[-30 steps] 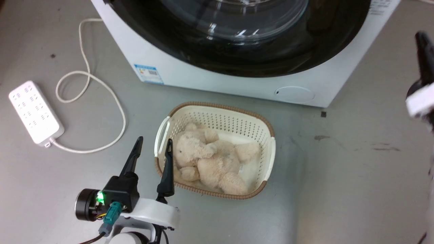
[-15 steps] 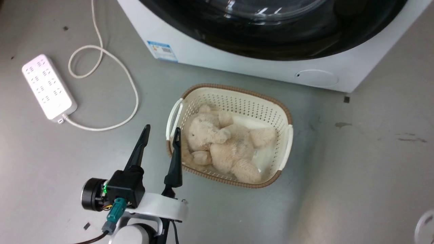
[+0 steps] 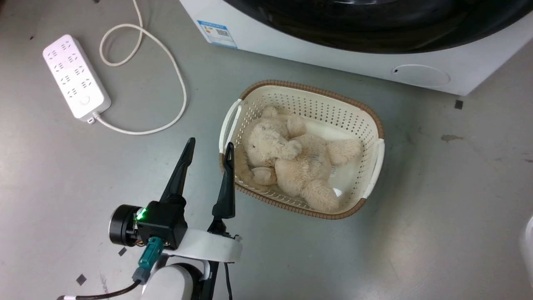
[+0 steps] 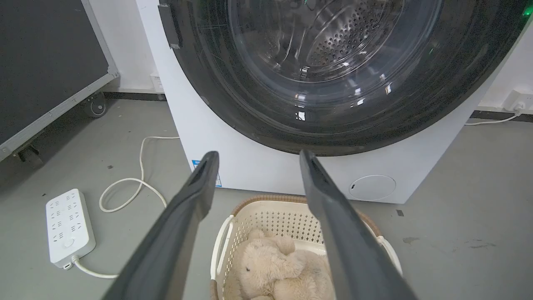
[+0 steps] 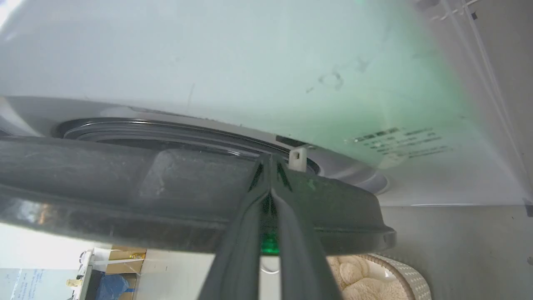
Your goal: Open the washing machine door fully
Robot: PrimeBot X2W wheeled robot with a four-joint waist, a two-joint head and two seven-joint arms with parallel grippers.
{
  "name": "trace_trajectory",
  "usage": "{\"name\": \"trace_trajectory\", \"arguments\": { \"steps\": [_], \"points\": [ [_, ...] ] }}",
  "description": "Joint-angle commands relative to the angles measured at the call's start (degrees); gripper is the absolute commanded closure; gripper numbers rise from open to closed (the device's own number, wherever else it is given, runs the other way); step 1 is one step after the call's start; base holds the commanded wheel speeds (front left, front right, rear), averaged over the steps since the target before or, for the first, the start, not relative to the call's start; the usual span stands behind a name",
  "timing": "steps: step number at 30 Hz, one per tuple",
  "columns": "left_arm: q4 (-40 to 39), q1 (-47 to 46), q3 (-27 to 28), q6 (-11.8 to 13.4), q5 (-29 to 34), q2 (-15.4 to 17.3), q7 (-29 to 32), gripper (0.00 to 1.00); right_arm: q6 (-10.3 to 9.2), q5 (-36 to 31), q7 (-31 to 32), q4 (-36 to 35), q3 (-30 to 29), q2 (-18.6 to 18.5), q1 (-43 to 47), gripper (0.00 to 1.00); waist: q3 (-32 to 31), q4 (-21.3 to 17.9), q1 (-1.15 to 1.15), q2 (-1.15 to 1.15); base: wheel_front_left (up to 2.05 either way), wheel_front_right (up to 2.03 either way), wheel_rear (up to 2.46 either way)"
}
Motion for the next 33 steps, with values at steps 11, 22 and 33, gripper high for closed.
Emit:
{"name": "trace_trajectory", "arguments": {
  "steps": [11, 22, 33],
  "points": [
    [-0.31, -2.39, -1.84, 1.39, -1.44, 0.05, -1.85, 0.00, -0.02, -0.45, 13.91, -2.71, -9.05, 1.99, -4.64, 1.00, 1.56, 1.90, -0.01, 0.00, 0.00, 0.00, 0.00],
    [1.12, -1.14, -1.15, 0.73, -0.94, 0.05, -3.02, 0.00, -0.02, 7.59, 22.14, -0.57, -10.05, 2.08, 4.69, 1.00, -4.81, 1.03, -0.01, 0.00, 0.00, 0.00, 0.00],
    [2.86, 3.12, 1.37, -1.11, 0.10, 0.05, -3.02, 0.00, -0.02, 19.06, 19.85, 4.65, 0.55, 2.09, 19.73, 1.00, -13.77, -1.00, -0.01, 0.00, 0.00, 0.00, 0.00]
  ]
}}
